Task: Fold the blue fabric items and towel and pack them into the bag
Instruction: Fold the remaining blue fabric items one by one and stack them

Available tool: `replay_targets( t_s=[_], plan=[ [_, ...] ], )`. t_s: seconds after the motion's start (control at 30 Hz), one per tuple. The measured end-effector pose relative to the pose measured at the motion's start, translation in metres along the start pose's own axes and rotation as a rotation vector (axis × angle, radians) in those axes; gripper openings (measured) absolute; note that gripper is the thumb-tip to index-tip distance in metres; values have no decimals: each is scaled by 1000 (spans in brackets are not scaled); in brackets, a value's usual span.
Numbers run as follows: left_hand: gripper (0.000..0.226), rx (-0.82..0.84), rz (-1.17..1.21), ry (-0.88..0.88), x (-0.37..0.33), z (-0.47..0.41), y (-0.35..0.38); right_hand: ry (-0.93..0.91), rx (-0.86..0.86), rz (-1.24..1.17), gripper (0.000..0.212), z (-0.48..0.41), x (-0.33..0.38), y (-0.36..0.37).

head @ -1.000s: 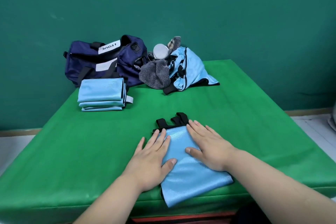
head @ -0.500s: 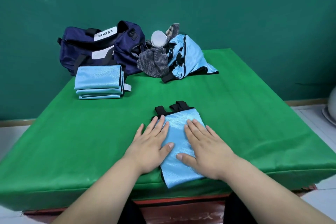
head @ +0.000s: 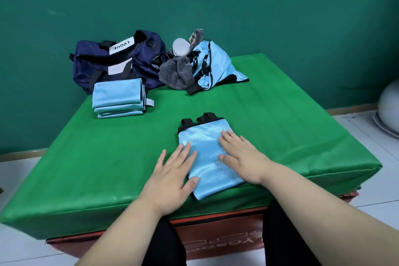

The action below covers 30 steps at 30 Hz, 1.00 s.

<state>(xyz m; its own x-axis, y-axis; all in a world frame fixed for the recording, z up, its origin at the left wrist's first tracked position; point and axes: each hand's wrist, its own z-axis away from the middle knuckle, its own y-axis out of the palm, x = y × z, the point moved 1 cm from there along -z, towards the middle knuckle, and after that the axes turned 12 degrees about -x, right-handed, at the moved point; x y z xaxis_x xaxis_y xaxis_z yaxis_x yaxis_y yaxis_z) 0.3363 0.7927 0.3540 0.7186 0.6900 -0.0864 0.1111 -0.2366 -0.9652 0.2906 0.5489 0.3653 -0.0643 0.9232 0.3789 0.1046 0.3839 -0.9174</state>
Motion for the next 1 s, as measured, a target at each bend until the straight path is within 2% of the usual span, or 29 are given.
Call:
replay_targets(
  t_s=[0.13, 0.23, 0.33, 0.5, 0.7, 0.93, 1.0],
  plan=[
    [80, -48, 116, 20, -10, 22, -3, 73, -208, -427, 52, 26, -15, -1],
    [77, -47, 154, 91, -15, 33, -5, 93, -293, -524, 49, 49, -22, 2],
    [73, -140, 142, 141, -17, 39, -3, 168, -334, -603, 39, 60, -25, -3],
    [52, -316, 92, 206, -25, 40, -6, 116, -294, -523, 37, 71, -29, -8],
    [56, -287, 96, 184, -23, 33, 2, 45, -294, -480, 46, 77, -33, -9],
    [27, -360, 164, 138, -19, 27, 7, 4, -291, -398, 47, 73, -32, -10],
    [30, -361, 186, 102, -20, 27, 5, -21, -291, -333, 51, 70, -34, -8]
  ],
)
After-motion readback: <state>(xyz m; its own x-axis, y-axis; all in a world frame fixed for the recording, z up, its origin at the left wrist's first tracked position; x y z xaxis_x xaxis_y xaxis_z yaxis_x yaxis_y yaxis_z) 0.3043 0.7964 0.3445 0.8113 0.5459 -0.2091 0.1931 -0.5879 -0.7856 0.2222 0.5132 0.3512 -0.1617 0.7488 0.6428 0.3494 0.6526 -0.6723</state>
